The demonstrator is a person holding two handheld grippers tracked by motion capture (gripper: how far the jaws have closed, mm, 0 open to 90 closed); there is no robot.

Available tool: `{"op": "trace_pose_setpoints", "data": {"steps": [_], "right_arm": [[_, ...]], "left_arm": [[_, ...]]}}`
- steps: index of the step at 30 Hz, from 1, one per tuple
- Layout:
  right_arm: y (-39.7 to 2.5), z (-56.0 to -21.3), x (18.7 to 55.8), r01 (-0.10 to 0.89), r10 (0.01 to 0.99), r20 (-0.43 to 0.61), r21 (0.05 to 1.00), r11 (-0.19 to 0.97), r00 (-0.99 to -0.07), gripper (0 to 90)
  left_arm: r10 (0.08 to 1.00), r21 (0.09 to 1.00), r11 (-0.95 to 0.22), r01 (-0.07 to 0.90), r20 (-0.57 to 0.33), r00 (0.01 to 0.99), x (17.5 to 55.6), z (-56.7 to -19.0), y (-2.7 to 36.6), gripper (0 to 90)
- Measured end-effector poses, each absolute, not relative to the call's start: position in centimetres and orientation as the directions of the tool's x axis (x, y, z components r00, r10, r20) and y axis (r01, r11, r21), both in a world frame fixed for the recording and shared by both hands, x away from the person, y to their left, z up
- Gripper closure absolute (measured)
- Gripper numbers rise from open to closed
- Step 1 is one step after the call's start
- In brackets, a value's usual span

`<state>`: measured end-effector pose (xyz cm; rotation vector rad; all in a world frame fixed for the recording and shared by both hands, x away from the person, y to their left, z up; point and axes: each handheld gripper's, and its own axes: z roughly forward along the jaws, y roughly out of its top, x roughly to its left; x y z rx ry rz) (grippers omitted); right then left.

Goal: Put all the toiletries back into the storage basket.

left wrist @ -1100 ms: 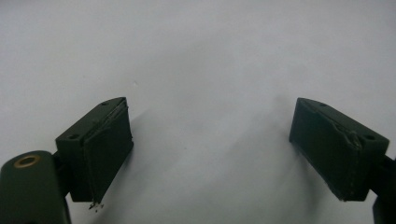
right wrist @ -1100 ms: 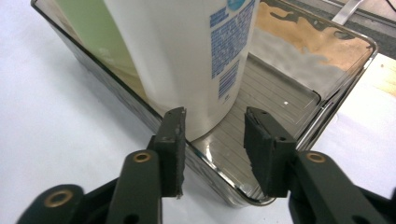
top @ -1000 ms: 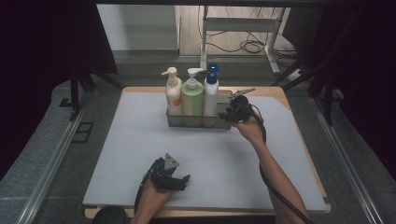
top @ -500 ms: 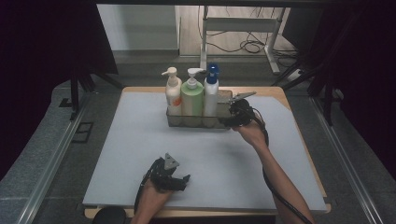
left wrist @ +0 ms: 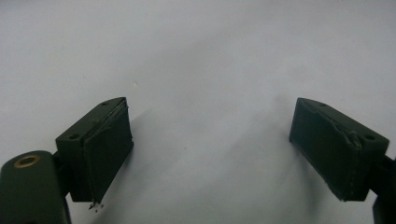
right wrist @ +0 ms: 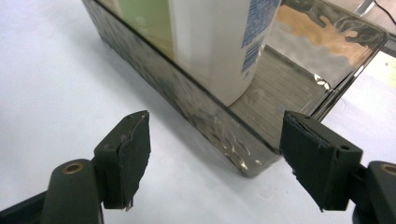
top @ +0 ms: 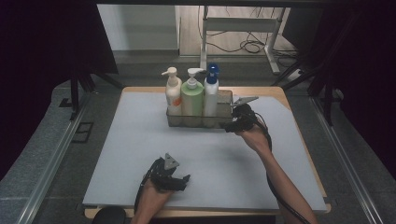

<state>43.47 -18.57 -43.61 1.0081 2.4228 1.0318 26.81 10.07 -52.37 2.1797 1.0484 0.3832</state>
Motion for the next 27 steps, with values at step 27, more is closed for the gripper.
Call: {"op": "trace_pose_setpoints", "data": {"steps": [27], "right_arm": [[-20.0,-43.8,39.8,0.454,0.676,-0.036,0.714,0.533,-0.736,9.7]], "left_arm": [[0.775,0.689,-0.444,0.573,-0.027,0.632,26.8,-52.4,10.1,12.5]]}}
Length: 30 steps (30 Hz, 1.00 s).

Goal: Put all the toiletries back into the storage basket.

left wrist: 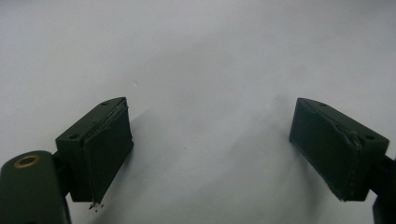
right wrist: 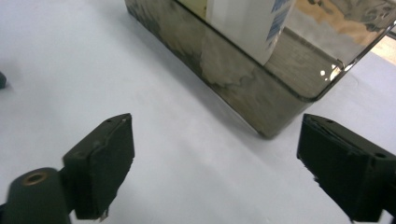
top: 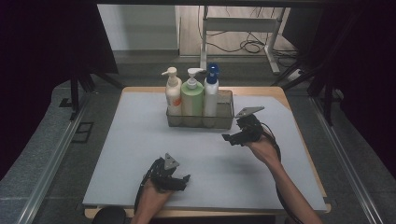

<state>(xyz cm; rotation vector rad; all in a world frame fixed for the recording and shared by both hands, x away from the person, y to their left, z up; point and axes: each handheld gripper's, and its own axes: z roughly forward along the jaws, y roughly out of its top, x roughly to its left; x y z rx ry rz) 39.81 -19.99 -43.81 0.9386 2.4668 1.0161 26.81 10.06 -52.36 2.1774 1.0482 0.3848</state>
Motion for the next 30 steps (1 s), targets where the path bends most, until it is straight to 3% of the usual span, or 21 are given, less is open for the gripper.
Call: {"op": "trace_pose_setpoints", "data": {"steps": [30], "right_arm": [[-22.5,-46.2,35.3,0.445,0.668,-0.048,0.709,0.547,-0.743,2.5]], "left_arm": [[0.775,0.688,-0.443,0.574,-0.027,0.632,26.8,-52.4,10.1,12.5]]}}
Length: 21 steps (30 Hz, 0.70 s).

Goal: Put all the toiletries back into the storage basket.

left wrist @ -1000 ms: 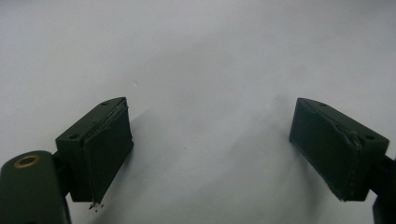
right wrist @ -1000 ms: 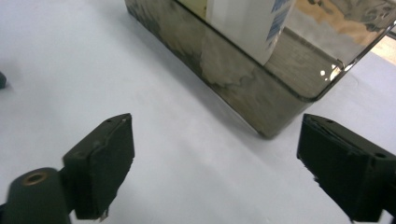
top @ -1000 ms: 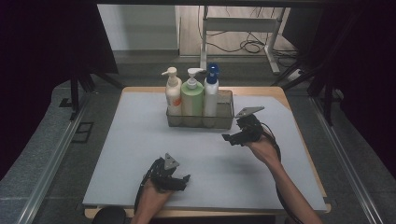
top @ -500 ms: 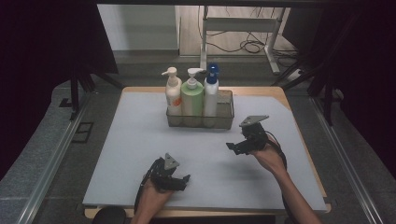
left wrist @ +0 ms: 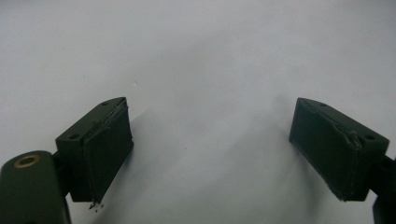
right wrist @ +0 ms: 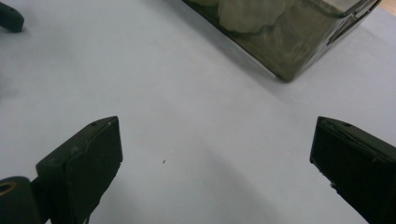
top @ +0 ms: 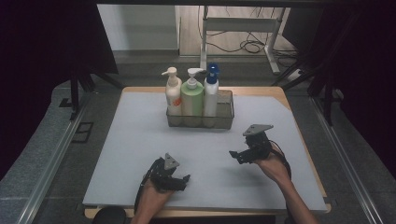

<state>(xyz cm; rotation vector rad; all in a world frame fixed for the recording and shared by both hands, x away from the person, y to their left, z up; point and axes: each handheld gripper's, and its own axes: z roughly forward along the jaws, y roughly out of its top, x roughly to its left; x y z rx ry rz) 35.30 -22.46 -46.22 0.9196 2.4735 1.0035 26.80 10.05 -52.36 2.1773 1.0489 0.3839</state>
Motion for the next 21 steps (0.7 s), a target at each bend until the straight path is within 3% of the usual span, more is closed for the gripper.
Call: {"op": "trace_pose_setpoints", "data": {"steps": [21], "right_arm": [[-25.0,-49.3,32.0,0.475,0.693,-0.034,0.704,0.528,-0.720,2.3]], "left_arm": [[0.774,0.687,-0.445,0.574,-0.027,0.633,26.8,-52.4,10.1,12.5]]}}
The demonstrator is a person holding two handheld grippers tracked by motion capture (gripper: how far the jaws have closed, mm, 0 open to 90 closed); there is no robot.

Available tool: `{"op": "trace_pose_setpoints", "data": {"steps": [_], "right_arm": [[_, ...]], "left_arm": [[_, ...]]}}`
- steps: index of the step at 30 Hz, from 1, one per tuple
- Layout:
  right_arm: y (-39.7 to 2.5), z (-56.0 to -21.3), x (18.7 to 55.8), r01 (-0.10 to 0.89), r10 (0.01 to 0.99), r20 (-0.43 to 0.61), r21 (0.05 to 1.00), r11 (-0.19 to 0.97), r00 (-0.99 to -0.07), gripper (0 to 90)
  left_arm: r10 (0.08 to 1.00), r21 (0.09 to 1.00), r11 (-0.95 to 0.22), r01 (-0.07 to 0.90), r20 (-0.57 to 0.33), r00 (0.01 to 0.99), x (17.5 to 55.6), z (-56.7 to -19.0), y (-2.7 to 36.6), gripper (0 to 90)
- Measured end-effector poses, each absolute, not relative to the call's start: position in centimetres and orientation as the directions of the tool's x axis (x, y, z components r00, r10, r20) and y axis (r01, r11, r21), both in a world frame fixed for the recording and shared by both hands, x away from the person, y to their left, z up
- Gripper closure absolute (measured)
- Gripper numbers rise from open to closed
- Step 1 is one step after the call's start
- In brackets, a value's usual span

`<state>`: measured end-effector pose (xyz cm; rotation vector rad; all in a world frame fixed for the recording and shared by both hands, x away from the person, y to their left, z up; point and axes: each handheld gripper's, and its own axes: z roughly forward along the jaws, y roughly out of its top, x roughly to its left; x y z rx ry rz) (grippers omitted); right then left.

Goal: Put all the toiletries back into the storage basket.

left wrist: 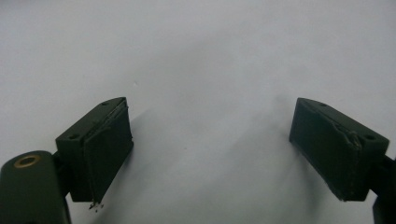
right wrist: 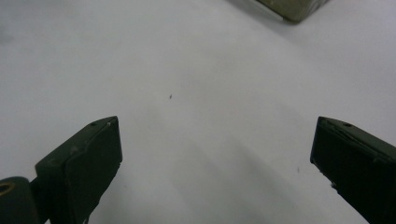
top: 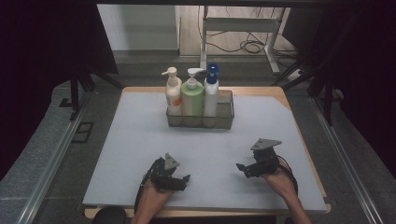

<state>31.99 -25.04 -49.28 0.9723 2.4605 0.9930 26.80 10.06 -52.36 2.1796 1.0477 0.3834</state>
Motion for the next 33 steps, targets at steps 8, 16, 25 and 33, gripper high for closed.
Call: {"op": "trace_pose_setpoints", "data": {"steps": [8,16,25,33], "right_arm": [[-25.8,-50.3,31.1,0.487,0.705,-0.032,0.701,0.521,-0.709,2.4],[-26.3,-51.5,30.4,0.508,0.713,-0.016,0.691,0.515,-0.701,2.4],[-26.8,-52.2,30.1,0.520,0.724,0.000,0.696,0.495,-0.690,1.5],[-26.8,-52.3,30.0,0.518,0.725,-0.001,0.699,0.493,-0.688,1.4]], "left_arm": [[0.776,0.689,-0.442,0.575,-0.028,0.631,26.8,-52.4,10.0,12.5],[0.775,0.689,-0.442,0.574,-0.028,0.631,26.8,-52.4,10.0,12.5],[0.775,0.689,-0.442,0.574,-0.028,0.631,26.8,-52.4,10.0,12.5],[0.775,0.689,-0.442,0.574,-0.028,0.631,26.8,-52.4,10.0,12.4]]}}
